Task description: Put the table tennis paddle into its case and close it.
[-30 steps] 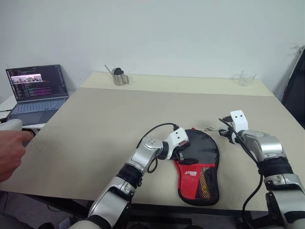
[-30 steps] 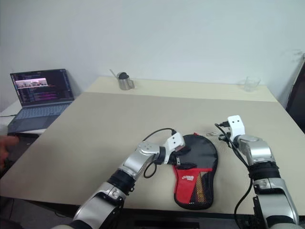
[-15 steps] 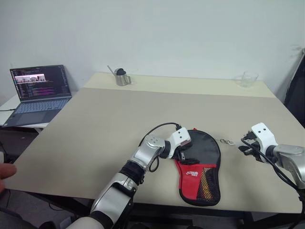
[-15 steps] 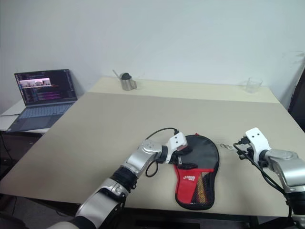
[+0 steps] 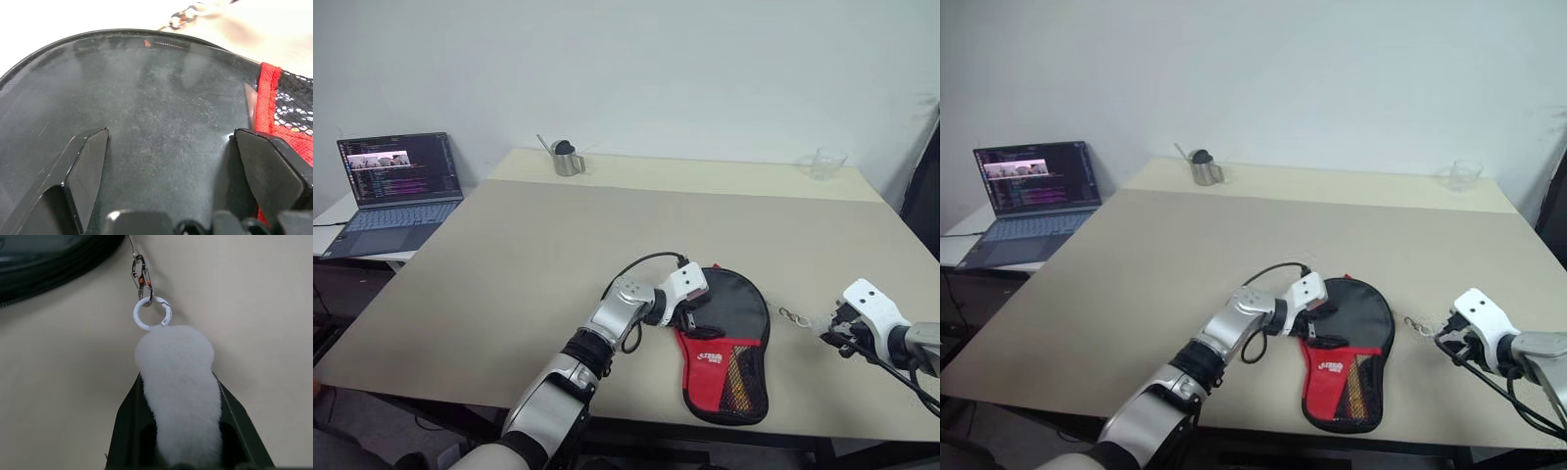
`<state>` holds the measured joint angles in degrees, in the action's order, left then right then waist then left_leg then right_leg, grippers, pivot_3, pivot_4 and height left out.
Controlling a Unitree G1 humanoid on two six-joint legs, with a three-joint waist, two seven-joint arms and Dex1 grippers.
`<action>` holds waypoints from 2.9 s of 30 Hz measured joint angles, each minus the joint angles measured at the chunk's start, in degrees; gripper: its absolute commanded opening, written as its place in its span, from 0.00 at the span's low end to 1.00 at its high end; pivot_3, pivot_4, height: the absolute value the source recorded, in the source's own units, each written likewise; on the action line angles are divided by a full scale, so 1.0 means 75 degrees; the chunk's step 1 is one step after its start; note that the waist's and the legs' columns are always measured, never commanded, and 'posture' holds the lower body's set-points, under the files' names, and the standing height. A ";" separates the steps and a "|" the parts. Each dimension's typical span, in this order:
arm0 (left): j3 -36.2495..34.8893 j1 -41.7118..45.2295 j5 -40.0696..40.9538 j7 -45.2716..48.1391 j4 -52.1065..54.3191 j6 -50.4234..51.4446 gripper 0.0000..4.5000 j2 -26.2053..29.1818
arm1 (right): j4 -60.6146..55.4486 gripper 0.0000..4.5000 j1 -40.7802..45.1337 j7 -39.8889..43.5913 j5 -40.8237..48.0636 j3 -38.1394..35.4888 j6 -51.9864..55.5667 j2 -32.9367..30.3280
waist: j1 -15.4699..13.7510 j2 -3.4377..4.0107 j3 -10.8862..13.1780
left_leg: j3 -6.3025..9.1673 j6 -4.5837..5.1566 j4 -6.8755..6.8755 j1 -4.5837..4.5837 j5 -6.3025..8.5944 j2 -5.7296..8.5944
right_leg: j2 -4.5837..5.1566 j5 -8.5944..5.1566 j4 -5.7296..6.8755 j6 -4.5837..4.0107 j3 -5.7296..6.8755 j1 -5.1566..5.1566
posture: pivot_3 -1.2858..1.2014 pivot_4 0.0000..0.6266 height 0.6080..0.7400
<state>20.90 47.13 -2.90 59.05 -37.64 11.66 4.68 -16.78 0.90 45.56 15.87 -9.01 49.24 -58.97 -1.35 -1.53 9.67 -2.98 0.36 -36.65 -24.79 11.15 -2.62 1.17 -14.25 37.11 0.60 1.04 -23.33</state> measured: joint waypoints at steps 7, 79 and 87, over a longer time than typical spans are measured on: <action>0.0019 -0.0022 -0.0018 0.0034 0.0018 -0.0001 1.00 -0.0009 | -0.0897 0.12 -0.1372 0.1008 0.0189 -0.0642 -0.0639 -0.0418 | -0.0002 0.0009 -0.0019 | 0.0000 0.0005 -0.0004 0.0002 0.0020 0.0004 | 0.0001 -0.0006 -0.0019 0.0012 -0.0001 0.0013 | 0.52 0.24 1.00; 0.0024 0.0191 -0.0224 0.0039 -0.0529 -0.0127 1.00 -0.0122 | -0.5050 0.99 -0.2780 0.1284 0.0401 0.1502 0.0012 -0.1292 | 0.0008 -0.0054 -0.0171 | 0.0028 -0.0007 -0.0028 0.0013 0.0027 -0.0003 | 0.0026 -0.0012 -0.0018 0.0007 0.0017 0.0028 | 0.52 0.24 1.00; -0.0183 0.0413 -0.0049 0.0403 -0.0315 0.0033 1.00 0.0530 | -0.3075 0.99 -0.1620 0.2168 0.1061 -0.0610 -0.0631 -0.1249 | 0.0132 -0.0060 -0.0114 | 0.0014 -0.0005 -0.0025 0.0012 0.0026 -0.0008 | 0.0006 -0.0007 -0.0005 0.0001 -0.0001 0.0016 | 0.52 0.24 1.00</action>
<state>19.53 50.23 -3.27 62.07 -40.00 11.90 8.65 -39.84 -11.25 61.82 23.83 -13.59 44.51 -68.34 -0.36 -1.97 8.81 -2.87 0.32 -36.84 -24.70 11.35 -2.68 1.21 -14.31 37.07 0.61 1.04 -23.21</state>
